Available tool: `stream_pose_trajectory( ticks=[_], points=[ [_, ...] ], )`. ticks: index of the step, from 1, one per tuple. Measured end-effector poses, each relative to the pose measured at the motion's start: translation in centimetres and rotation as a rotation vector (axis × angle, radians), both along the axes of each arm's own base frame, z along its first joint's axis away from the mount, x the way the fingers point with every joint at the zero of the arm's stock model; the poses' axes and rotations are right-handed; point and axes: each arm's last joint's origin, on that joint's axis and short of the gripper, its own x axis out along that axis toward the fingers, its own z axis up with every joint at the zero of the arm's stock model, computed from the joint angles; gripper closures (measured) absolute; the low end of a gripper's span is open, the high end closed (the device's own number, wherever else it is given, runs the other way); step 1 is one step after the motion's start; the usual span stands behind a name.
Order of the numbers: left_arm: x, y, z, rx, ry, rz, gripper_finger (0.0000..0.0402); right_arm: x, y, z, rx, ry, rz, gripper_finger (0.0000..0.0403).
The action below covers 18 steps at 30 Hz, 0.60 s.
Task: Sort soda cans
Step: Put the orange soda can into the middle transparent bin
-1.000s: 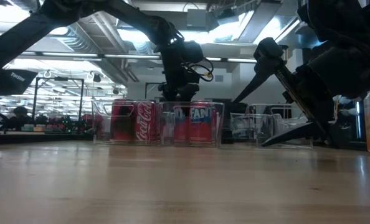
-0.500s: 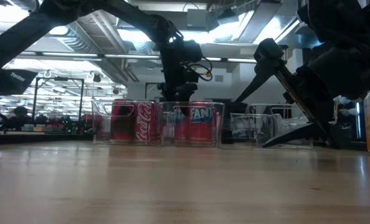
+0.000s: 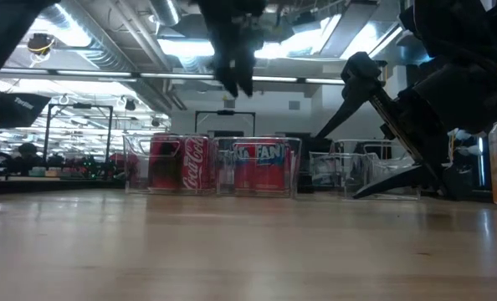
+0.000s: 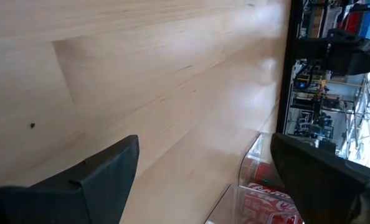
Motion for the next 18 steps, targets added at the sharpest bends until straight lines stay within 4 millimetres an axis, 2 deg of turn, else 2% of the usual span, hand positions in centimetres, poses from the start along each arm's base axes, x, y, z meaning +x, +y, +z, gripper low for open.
stream_pose_trajectory(
  ticks=[4,7,18],
  points=[
    [-0.2,-4.4,1.9,-0.010,-0.030,-0.072,0.0066,0.0,0.0,0.0,0.013,-0.002,-0.007,0.0040],
    [-0.3,-7.7,2.5,-0.034,-0.029,-0.117,0.0066,0.0,0.0,0.0,0.013,-0.003,-0.007,0.0040],
    [-1.8,-18.7,2.1,-0.163,0.076,-0.151,0.0066,0.0,0.0,0.1,0.017,-0.008,-0.009,0.0040]
  ],
)
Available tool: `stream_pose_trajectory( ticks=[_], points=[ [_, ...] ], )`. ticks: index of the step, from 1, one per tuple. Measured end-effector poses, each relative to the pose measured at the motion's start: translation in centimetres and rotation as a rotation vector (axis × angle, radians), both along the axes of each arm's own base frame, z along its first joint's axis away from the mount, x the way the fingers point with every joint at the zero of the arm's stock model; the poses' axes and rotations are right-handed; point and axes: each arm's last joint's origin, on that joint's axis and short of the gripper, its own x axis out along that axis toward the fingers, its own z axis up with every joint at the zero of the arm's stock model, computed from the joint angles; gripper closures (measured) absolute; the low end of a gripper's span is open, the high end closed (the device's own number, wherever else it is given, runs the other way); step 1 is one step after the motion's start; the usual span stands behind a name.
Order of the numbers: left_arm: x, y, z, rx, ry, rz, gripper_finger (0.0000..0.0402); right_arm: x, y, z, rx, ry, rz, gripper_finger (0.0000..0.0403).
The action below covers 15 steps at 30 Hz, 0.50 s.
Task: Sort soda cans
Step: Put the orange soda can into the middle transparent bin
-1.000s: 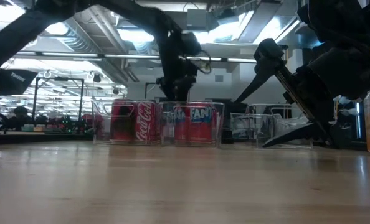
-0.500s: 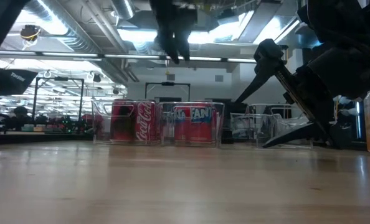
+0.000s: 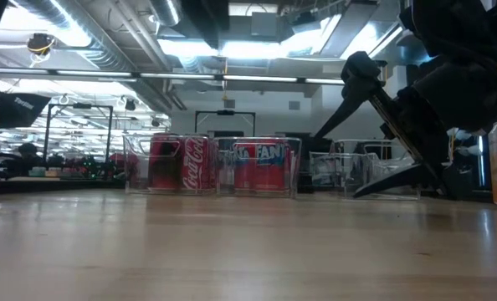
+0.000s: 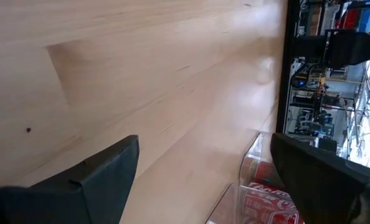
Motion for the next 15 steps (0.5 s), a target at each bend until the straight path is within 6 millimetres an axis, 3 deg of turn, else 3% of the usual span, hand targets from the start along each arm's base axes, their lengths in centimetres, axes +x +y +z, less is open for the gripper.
stream_pose_trajectory(
  ticks=[7,15],
  points=[
    [-1.3,-6.3,0.0,-0.061,-0.027,-0.010,0.0066,0.0,0.0,0.0,0.002,-0.003,0.000,0.0040],
    [-4.0,-12.6,-0.1,-0.171,-0.060,0.125,0.0066,0.1,0.0,0.1,0.001,-0.011,0.000,0.0040]
  ],
)
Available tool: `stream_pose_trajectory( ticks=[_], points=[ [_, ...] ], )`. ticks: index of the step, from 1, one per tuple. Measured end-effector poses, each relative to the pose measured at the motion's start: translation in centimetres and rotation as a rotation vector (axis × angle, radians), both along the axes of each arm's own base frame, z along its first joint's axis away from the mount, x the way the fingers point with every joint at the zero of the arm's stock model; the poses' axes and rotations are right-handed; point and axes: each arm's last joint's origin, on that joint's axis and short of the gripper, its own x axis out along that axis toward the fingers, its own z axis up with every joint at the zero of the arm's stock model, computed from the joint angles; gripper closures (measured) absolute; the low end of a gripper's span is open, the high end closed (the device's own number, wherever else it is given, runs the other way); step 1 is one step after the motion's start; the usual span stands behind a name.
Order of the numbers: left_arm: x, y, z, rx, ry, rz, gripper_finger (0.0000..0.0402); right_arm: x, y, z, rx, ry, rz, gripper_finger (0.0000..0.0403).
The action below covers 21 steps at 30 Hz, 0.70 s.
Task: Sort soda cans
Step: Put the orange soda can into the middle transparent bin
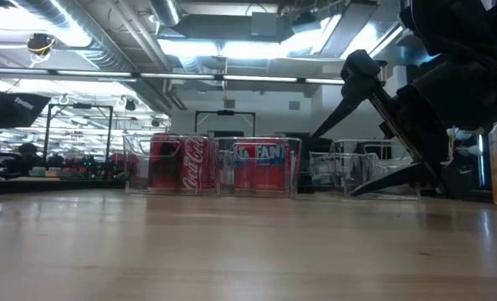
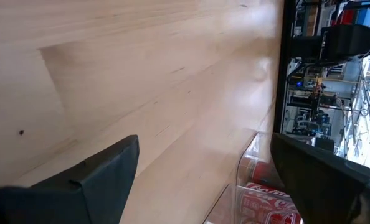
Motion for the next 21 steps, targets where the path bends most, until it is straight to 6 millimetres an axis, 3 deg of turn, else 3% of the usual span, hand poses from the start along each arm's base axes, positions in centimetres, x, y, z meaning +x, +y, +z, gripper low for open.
stream_pose_trajectory(
  ticks=[12,21],
  points=[
    [-5.0,-6.9,-0.2,-0.198,0.010,0.263,0.0066,0.0,0.1,0.0,0.035,0.009,0.032,0.0040],
    [-9.1,-9.9,-0.3,-0.269,0.085,0.474,0.0066,0.0,0.2,0.0,0.073,0.010,0.020,0.0040]
  ],
)
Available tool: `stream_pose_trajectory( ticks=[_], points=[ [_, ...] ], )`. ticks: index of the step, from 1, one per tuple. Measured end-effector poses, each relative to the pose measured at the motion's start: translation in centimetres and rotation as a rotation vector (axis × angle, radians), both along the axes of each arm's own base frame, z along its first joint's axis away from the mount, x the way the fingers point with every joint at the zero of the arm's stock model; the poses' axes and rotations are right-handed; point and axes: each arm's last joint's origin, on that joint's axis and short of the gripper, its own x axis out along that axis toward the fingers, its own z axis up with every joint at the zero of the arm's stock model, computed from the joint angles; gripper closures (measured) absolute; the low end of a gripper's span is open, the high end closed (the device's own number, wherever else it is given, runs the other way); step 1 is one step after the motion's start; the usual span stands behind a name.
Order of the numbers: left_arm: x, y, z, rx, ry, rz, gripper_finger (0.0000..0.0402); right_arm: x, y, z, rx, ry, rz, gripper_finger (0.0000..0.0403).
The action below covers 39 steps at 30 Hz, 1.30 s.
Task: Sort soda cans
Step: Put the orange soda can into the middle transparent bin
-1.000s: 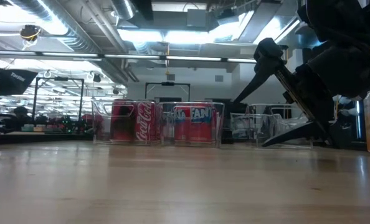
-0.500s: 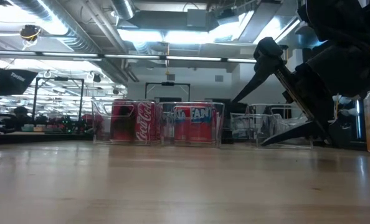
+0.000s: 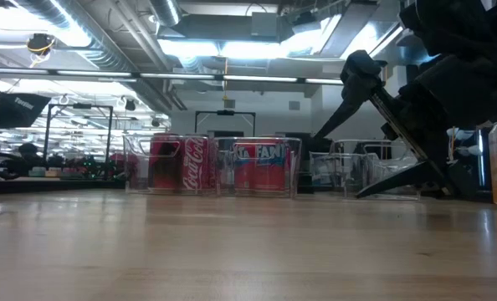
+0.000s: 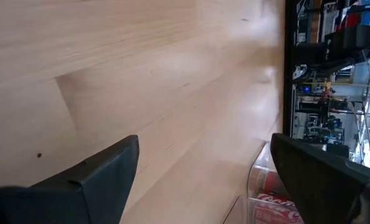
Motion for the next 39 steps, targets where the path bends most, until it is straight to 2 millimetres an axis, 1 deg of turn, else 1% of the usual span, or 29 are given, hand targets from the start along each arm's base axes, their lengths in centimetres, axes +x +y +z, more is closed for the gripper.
stream_pose_trajectory(
  ticks=[6,16,19,25,29,34,39],
  points=[
    [-1.9,-1.6,-0.9,-0.063,0.083,0.071,0.0066,0.1,0.0,0.2,0.012,-0.020,-0.003,0.0040],
    [-4.2,-2.7,-4.2,-0.133,0.465,0.157,0.0066,0.2,0.1,0.4,0.046,-0.039,-0.001,0.0040],
    [-4.7,-2.9,-4.9,-0.127,0.504,0.151,0.0066,0.3,0.1,0.4,0.041,-0.049,0.003,0.0040],
    [-5.1,-2.9,-6.1,-0.090,0.525,0.147,0.0066,0.3,0.2,0.5,0.034,-0.060,0.009,0.0040],
    [-5.3,-2.8,-7.0,-0.068,0.540,0.047,0.0066,0.3,0.2,0.6,0.035,-0.065,0.010,0.0040],
    [-5.9,-3.4,-8.1,-0.081,0.533,-0.119,0.0066,0.3,0.2,0.6,0.036,-0.066,0.009,0.0040],
    [-6.9,-3.8,-8.7,-0.062,0.542,-0.172,0.0066,0.3,0.2,0.6,0.037,-0.067,0.009,0.0040]
  ],
)
